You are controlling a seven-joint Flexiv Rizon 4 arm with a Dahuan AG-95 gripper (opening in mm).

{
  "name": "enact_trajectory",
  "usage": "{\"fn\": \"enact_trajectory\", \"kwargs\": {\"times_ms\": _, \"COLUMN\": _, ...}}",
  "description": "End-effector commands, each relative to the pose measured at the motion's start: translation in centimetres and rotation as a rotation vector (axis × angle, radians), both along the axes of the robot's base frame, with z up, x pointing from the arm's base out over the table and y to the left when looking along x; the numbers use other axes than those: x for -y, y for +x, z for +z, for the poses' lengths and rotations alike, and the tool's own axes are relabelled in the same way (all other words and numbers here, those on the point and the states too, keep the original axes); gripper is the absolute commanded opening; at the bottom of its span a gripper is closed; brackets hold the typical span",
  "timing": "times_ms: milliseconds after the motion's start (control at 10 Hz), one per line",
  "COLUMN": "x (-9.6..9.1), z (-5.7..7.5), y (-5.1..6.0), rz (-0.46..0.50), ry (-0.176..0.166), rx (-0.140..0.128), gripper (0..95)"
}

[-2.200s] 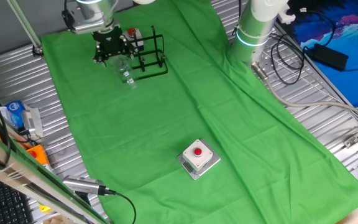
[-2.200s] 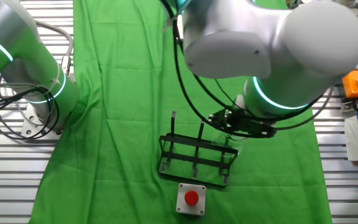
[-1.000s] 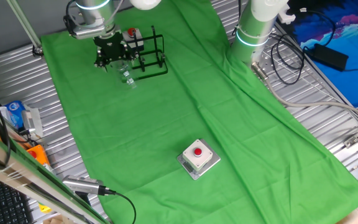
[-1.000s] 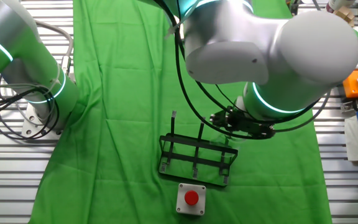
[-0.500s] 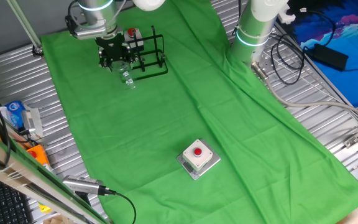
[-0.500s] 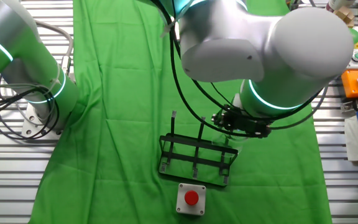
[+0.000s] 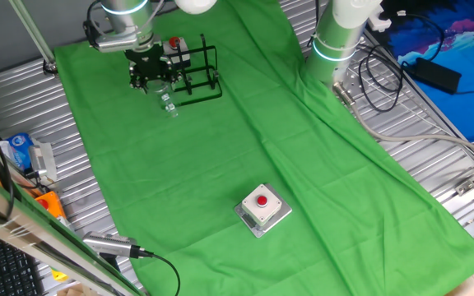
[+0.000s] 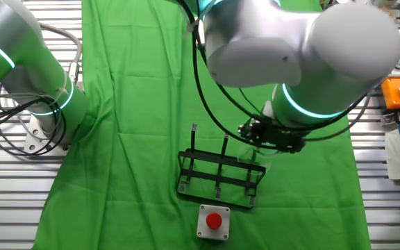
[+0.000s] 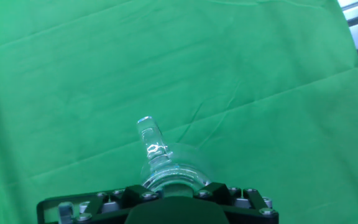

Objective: Take the cup off the cup rack

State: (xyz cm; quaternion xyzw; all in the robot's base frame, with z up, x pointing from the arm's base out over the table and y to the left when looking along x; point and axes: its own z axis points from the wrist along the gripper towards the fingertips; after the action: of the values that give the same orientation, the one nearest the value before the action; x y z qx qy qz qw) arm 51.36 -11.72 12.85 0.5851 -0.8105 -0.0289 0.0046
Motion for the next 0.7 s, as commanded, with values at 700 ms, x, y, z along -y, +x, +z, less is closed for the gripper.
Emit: {"fn": "enact_trajectory", "kwargs": {"times_ms": 700, "x": 0.0, "z": 7.4, "y": 1.9, "rz": -0.031, "ry": -0.062, "rx": -0.01, "gripper": 0.0}}
